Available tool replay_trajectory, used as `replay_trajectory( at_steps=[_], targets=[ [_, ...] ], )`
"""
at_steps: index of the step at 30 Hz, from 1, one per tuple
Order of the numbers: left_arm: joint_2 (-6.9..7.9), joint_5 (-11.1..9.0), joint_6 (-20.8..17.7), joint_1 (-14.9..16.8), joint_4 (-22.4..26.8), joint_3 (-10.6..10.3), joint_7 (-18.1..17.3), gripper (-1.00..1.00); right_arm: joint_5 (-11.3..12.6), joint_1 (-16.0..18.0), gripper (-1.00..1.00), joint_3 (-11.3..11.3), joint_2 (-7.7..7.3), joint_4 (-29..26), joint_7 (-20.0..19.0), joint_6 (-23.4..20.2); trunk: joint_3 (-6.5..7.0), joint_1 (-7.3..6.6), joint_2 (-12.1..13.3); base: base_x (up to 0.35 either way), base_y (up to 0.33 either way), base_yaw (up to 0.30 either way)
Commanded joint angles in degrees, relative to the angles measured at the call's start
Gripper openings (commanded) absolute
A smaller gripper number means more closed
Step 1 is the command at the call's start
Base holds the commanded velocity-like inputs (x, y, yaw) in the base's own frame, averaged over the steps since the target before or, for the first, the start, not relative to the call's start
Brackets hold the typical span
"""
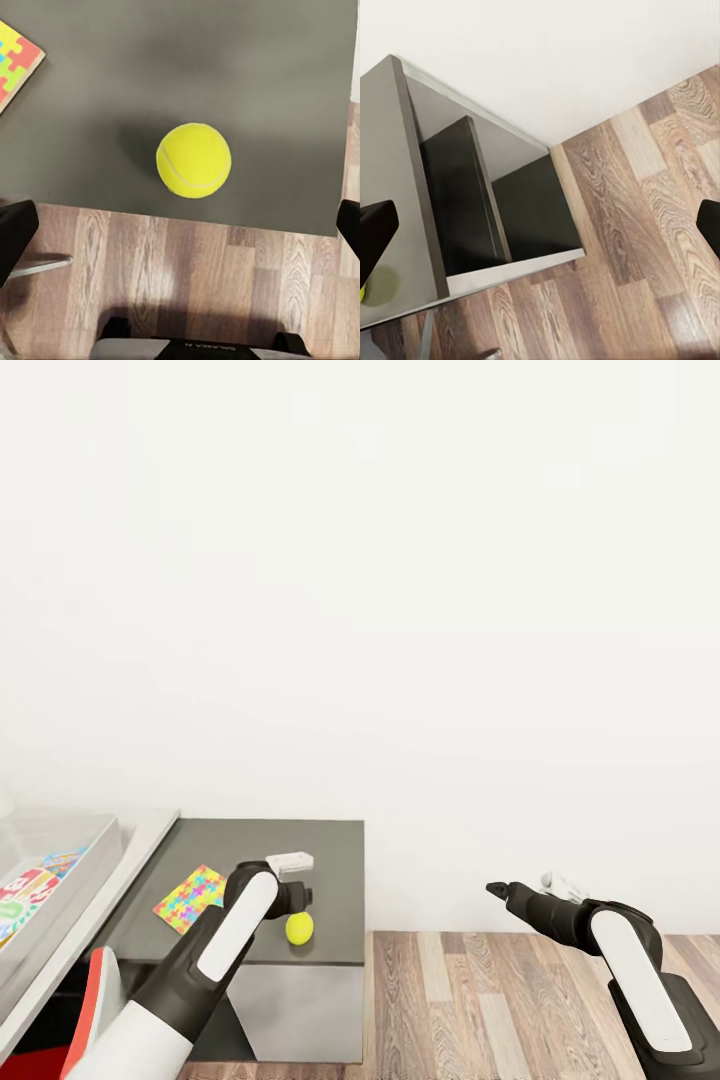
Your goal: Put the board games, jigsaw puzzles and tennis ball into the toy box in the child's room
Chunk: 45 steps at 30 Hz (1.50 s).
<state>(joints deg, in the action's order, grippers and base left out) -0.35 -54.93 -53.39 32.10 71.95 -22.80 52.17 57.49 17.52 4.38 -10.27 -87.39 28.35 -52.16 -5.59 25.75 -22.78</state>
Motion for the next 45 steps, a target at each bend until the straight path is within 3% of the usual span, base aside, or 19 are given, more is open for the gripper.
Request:
replay_trajectory(
  at_steps=[1,12,38,45],
  targets=[
    [-0.30,-0.43,-0.08,0.07,-0.70,-0.08,0.56,1.00,0.60,0.06,1.00,0.01,-0.01,-0.06,0.57,-0.14,-0.23,0.04,-0.14,0.000,0.000,0.000],
    [-1.53,-0.27,-0.05,0.15,-3.50,-0.14,0.38,1.00,0.57,0.06,1.00,-0.57,-0.03,-0.06,0.51,-0.14,-1.27,0.04,-0.14,0.000,0.000,0.000],
    [-1.14,-0.38,1.83,0.16,-3.45,-0.46,-0.24,1.00,0.60,0.06,1.00,-1.07,-0.01,0.02,0.41,-0.14,-3.72,0.04,-0.14,0.016,0.005,0.000],
    [-1.04,-0.27,1.92,0.16,-3.55,-1.40,-3.55,1.00,0.60,0.06,1.00,-1.10,-0.01,0.03,0.39,-0.14,-4.38,0.04,-0.14,0.080,0.046,0.000]
  ],
)
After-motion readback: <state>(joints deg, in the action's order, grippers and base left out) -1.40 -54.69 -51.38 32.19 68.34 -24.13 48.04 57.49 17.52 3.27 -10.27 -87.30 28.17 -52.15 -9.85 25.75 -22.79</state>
